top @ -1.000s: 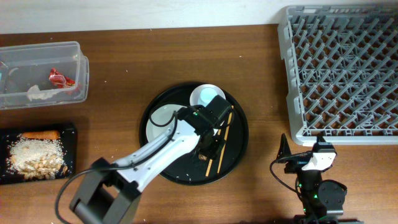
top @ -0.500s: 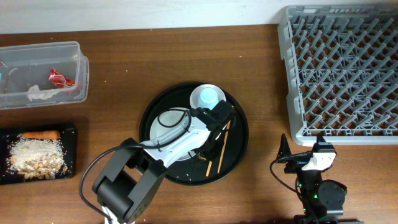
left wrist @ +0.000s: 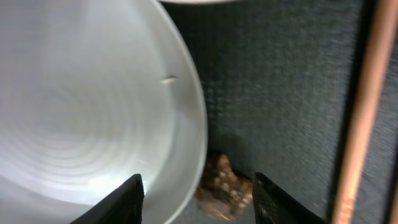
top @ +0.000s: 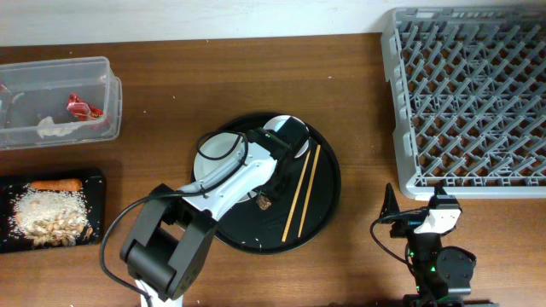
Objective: Sort waste into correct bins and load items into the dishwasher rack
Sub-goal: 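Reach the left gripper to the brown shell near the chopsticks, then grasp the brown shell with the left gripper and lift it, then carry the shell to the black rectangular tray and release it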
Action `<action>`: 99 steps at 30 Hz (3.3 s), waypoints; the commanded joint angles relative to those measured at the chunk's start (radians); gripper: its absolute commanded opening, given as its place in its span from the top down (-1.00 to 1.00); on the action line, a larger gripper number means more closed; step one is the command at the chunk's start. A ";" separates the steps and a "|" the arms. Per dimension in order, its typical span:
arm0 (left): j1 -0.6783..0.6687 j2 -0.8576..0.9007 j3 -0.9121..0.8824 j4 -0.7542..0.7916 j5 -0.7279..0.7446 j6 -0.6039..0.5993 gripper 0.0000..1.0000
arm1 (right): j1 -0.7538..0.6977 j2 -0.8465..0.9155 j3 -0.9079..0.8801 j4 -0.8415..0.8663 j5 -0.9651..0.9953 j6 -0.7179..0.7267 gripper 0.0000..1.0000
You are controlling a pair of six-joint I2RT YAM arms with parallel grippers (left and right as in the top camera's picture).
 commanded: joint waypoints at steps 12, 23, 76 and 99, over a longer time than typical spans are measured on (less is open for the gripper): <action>-0.055 -0.098 -0.133 0.018 0.120 -0.599 -0.11 | -0.005 -0.007 -0.014 0.003 0.009 -0.006 -0.97; -0.053 -0.078 -0.178 0.155 0.010 -0.891 -0.11 | -0.005 -0.007 -0.014 0.003 0.009 -0.006 -0.97; -0.085 -0.260 -0.235 0.138 0.281 -0.858 0.69 | -0.005 -0.007 -0.014 0.003 0.009 -0.006 -0.96; 1.104 -0.444 -0.236 0.121 -0.143 -0.829 0.66 | -0.005 -0.007 -0.014 0.003 0.009 -0.006 -0.97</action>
